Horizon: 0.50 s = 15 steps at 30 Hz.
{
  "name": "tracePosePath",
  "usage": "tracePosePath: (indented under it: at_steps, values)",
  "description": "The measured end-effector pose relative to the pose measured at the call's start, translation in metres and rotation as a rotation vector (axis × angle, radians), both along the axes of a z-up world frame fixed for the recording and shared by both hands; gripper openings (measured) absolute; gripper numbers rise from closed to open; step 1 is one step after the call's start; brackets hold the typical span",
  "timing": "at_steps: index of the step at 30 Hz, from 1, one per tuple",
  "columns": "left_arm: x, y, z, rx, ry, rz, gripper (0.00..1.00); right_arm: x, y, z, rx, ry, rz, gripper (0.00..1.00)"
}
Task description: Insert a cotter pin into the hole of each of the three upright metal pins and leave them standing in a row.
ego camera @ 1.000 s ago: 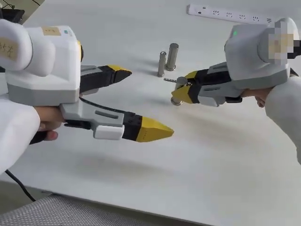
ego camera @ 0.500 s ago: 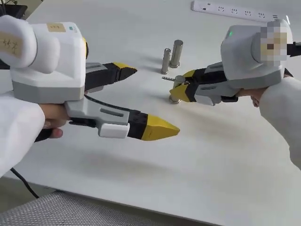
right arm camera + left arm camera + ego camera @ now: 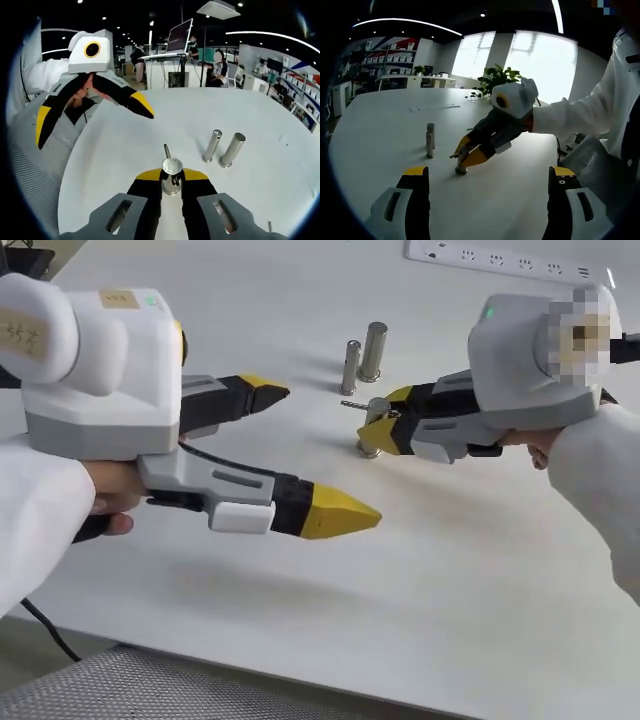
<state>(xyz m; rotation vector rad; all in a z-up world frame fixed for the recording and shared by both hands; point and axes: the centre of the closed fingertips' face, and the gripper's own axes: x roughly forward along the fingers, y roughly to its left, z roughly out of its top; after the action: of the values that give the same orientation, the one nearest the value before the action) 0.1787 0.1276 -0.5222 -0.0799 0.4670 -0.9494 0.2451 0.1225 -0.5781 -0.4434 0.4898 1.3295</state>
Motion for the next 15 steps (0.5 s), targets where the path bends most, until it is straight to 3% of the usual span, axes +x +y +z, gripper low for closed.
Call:
tracePosePath:
  at_steps: [9, 13, 15]
  values:
    - [-0.0008, 0.0014, -0.0019, 0.006, 0.007, 0.002, 0.99, -0.0007, 0.0016, 0.0007, 0.001, 0.005, 0.006, 0.09]
    - [-0.0005, 0.0003, -0.0013, 0.004, 0.01, 0.004, 0.99, -0.0015, 0.0038, 0.005, 0.037, 0.021, -0.013, 0.21]
    - [0.0007, 0.0006, 0.0009, -0.001, 0.007, 0.007, 0.99, -0.0012, 0.0023, 0.0077, 0.044, 0.014, -0.017, 0.22]
